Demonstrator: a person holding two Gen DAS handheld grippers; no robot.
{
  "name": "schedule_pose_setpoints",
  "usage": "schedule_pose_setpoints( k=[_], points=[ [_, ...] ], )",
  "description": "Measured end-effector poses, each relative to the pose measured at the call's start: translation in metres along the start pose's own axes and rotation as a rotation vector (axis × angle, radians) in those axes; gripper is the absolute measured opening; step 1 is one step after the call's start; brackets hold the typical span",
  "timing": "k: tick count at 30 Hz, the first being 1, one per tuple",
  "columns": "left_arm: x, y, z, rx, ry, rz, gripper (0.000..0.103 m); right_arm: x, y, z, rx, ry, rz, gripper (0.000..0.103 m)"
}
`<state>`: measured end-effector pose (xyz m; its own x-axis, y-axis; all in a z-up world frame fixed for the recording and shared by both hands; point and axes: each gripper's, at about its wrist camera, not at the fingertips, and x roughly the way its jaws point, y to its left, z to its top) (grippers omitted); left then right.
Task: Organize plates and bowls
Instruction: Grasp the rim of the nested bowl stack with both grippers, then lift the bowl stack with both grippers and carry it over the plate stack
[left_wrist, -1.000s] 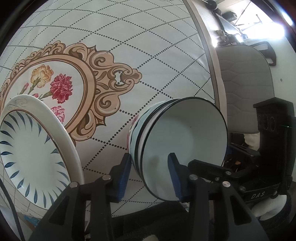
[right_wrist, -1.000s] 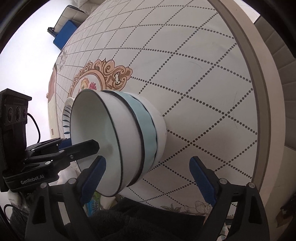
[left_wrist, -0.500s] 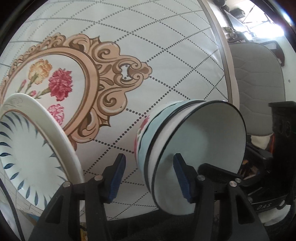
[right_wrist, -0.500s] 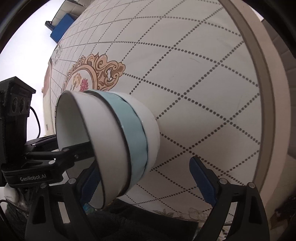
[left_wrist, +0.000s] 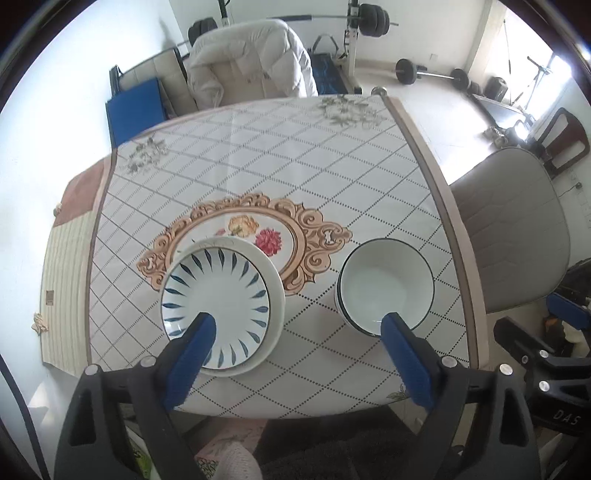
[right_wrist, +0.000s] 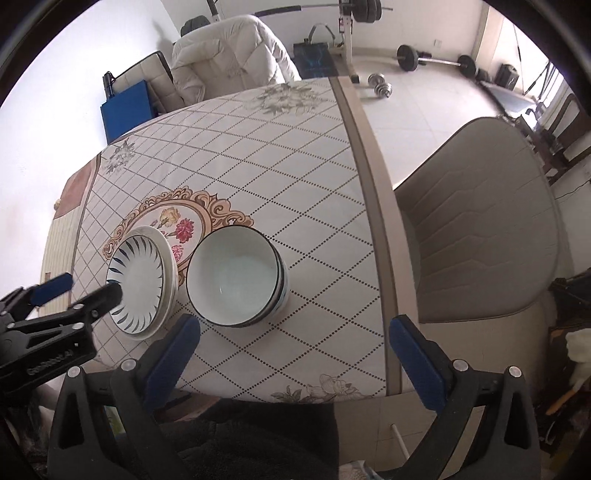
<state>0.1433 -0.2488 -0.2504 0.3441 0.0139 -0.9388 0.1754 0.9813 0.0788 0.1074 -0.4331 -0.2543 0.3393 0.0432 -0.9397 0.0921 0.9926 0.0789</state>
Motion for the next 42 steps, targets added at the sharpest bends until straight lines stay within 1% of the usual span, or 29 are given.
schedule_pose_setpoints(
  k=[2,3,6,10,11,13,15,17,18,19,21,23,24,26,29,33,35,38,39,41,42],
  points=[
    [-0.010,-0.003,-0.002,0.023,-0.014,0.004,0.092,-0.020,0.002,-0.008,0.008,-0.035,-0.031,0.103],
    [-0.012,-0.002,-0.003,0.031,-0.017,-0.008,0.092,-0.028,0.003,-0.011,0.010,-0.049,-0.041,0.103],
    [-0.016,-0.006,-0.012,0.049,-0.018,-0.029,0.092,-0.048,0.004,-0.020,0.019,-0.078,-0.051,0.103],
    [-0.019,-0.007,-0.021,0.034,-0.010,-0.064,0.092,-0.062,0.001,-0.027,0.058,-0.098,-0.019,0.103],
    [-0.019,-0.007,-0.022,0.031,-0.012,-0.069,0.092,-0.062,0.001,-0.028,0.060,-0.100,-0.014,0.103],
    [-0.015,-0.006,-0.021,0.015,-0.009,-0.094,0.092,-0.058,0.000,-0.028,0.057,-0.112,-0.033,0.103],
    [-0.013,-0.003,-0.018,-0.008,-0.035,-0.125,0.092,-0.049,-0.002,-0.024,0.047,-0.118,-0.043,0.103],
    [-0.010,-0.002,-0.014,-0.019,-0.080,-0.144,0.092,-0.036,-0.003,-0.018,0.024,-0.118,-0.041,0.103],
    [-0.008,-0.002,-0.012,-0.025,-0.096,-0.146,0.092,-0.027,-0.004,-0.013,0.014,-0.102,-0.029,0.103],
    [-0.005,-0.002,-0.009,-0.022,-0.105,-0.152,0.092,-0.019,-0.005,-0.010,-0.002,-0.088,0.006,0.103],
    [0.006,-0.003,-0.001,-0.021,-0.099,-0.161,0.092,0.003,-0.008,-0.001,-0.020,-0.041,0.050,0.103],
    [0.024,-0.005,0.009,-0.018,-0.058,-0.198,0.092,0.028,-0.012,0.006,-0.031,0.010,0.105,0.103],
    [0.033,-0.007,0.013,-0.011,-0.038,-0.208,0.092,0.042,-0.013,0.009,-0.028,0.037,0.117,0.103],
    [0.054,-0.012,0.021,0.002,0.007,-0.210,0.092,0.070,-0.018,0.015,-0.024,0.100,0.164,0.103],
    [0.088,-0.018,0.030,0.017,0.094,-0.238,0.092,0.112,-0.022,0.020,-0.007,0.197,0.227,0.103],
    [0.138,-0.021,0.036,0.031,0.244,-0.290,0.091,0.162,-0.023,0.020,0.010,0.308,0.302,0.103],
    [0.163,-0.021,0.036,0.028,0.328,-0.348,0.091,0.183,-0.021,0.018,0.029,0.361,0.358,0.103],
    [0.192,-0.021,0.036,0.014,0.407,-0.387,0.091,0.211,-0.022,0.015,0.077,0.420,0.426,0.103],
    [0.200,-0.020,0.036,0.003,0.424,-0.393,0.089,0.218,-0.023,0.014,0.092,0.436,0.442,0.103],
    [0.213,-0.022,0.035,-0.008,0.463,-0.429,0.087,0.231,-0.022,0.015,0.114,0.457,0.476,0.100],
    [0.218,-0.023,0.035,-0.010,0.477,-0.437,0.084,0.236,-0.022,0.015,0.123,0.464,0.493,0.099]
  ],
)
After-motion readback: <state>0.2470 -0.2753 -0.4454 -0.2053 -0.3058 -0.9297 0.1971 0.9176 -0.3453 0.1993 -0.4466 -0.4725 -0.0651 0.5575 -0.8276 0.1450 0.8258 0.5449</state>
